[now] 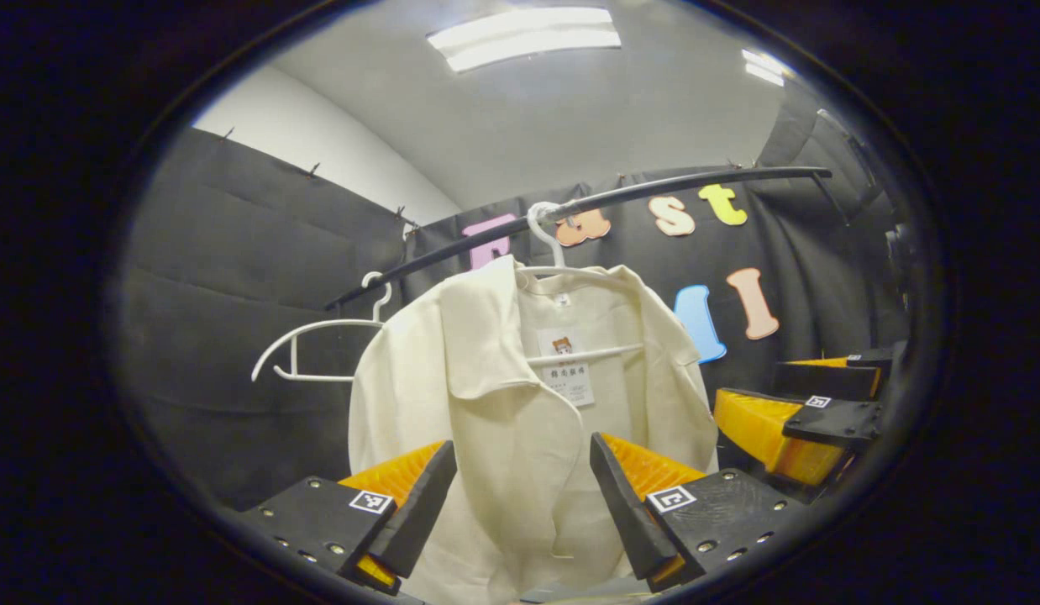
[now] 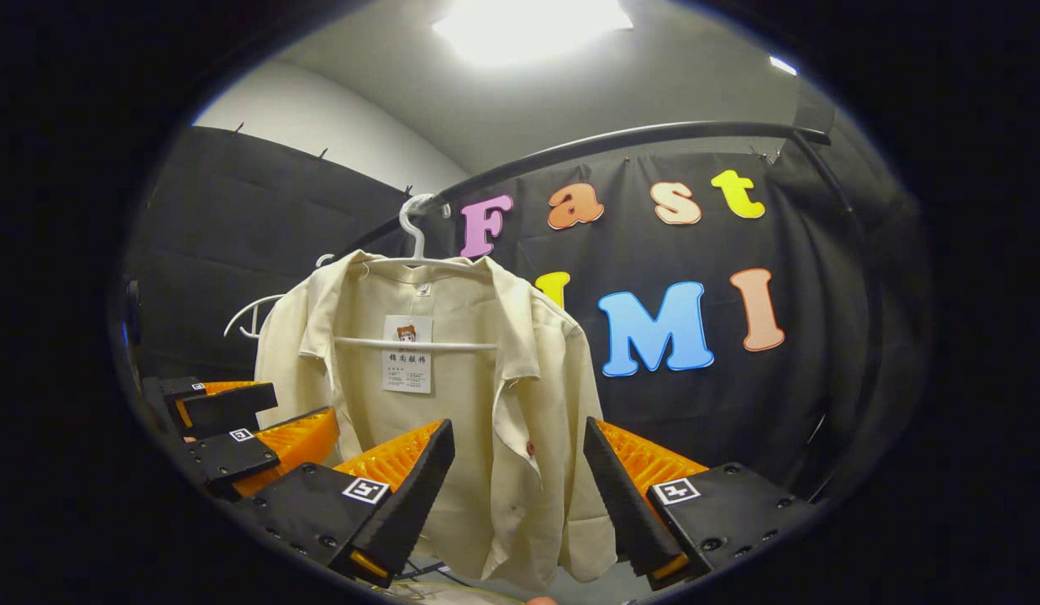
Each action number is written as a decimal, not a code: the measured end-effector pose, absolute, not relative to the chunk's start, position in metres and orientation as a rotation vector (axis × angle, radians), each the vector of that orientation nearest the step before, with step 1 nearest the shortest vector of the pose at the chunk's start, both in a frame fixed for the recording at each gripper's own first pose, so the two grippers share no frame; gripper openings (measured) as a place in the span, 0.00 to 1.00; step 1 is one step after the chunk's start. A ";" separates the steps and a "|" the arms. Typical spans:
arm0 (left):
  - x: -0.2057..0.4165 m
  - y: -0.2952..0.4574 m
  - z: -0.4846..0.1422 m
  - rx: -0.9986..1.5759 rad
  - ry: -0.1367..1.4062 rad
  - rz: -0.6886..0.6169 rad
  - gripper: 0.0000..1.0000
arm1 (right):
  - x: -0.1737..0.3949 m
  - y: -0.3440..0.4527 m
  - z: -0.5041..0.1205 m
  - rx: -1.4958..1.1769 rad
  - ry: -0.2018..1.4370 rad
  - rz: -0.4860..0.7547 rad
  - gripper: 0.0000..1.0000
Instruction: Grasp the clothes on the hanger with both hands and then place them into the laundry hamper below.
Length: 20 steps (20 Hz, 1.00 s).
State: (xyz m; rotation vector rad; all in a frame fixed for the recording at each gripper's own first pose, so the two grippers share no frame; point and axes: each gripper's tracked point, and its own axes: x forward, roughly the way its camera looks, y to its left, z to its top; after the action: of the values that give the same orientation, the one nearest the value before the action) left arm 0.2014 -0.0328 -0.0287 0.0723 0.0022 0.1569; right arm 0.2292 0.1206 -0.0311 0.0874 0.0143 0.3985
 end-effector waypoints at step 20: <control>0.265 -0.004 -0.051 0.142 0.041 0.386 0.94 | 0.329 0.165 -0.070 0.152 0.127 0.407 0.95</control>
State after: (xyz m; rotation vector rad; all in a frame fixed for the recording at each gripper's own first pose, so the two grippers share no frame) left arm 0.2649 -0.0043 -0.0513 0.1421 0.0408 0.3861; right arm 0.3293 0.1647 -0.0697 0.1525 0.1270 0.4066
